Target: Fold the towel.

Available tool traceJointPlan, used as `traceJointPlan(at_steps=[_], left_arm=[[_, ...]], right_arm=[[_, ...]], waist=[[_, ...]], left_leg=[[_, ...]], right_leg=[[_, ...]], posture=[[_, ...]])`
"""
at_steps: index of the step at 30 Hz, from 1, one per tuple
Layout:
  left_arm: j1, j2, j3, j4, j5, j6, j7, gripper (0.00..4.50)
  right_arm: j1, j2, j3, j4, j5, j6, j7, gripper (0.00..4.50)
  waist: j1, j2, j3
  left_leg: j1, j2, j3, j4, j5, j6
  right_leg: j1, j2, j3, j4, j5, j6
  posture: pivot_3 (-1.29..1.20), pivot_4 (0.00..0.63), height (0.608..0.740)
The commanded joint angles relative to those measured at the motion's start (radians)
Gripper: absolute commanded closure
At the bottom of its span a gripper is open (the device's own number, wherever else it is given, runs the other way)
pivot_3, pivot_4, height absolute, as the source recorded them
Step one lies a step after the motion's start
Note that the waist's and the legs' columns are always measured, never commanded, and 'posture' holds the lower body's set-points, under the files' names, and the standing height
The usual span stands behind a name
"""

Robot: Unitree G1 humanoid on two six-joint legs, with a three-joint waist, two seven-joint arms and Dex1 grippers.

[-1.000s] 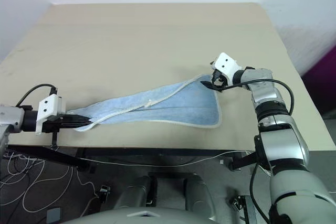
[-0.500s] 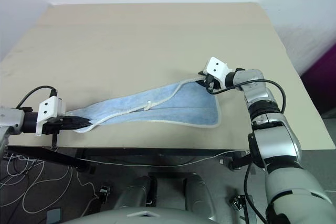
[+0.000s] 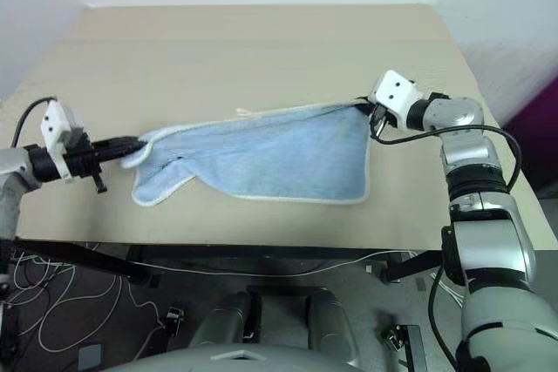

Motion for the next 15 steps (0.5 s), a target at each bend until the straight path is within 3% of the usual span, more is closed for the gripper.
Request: traceJointPlan(at_steps=[1,9,15], left_arm=[[-0.12,-0.017,0.01,0.093,0.061,-0.075,0.104,4.5],[-0.462,-0.076,0.005,0.426,0.171,-0.291,0.297,4.5],[-0.492,-0.037,0.006,0.424,0.139,-0.324,0.186,4.5]], right_arm=[[-0.09,-0.032,-0.04,0.011,-0.008,-0.025,-0.083,4.44],[-0.216,-0.084,-0.099,0.012,0.025,-0.027,-0.172,4.44],[-0.126,-0.147,-0.156,-0.219,0.161,0.077,-0.025,4.44]], waist=[[-0.001,0.0,0.0],[0.0,-0.001,0.0],[-0.003,-0.001,0.0]], left_leg=[[0.0,0.0,0.0,0.0,0.0,0.0],[-0.002,-0.001,0.001,0.001,0.0,0.0],[-0.004,-0.001,0.001,0.0,0.0,0.0]], right_leg=[[0.0,0.0,0.0,0.0,0.0,0.0],[-0.002,0.0,0.0,0.0,0.0,0.0],[-0.004,0.0,0.0,0.0,0.0,0.0]], posture=[[0.0,0.15,0.74],[0.0,0.15,0.74],[0.0,0.15,0.74]])
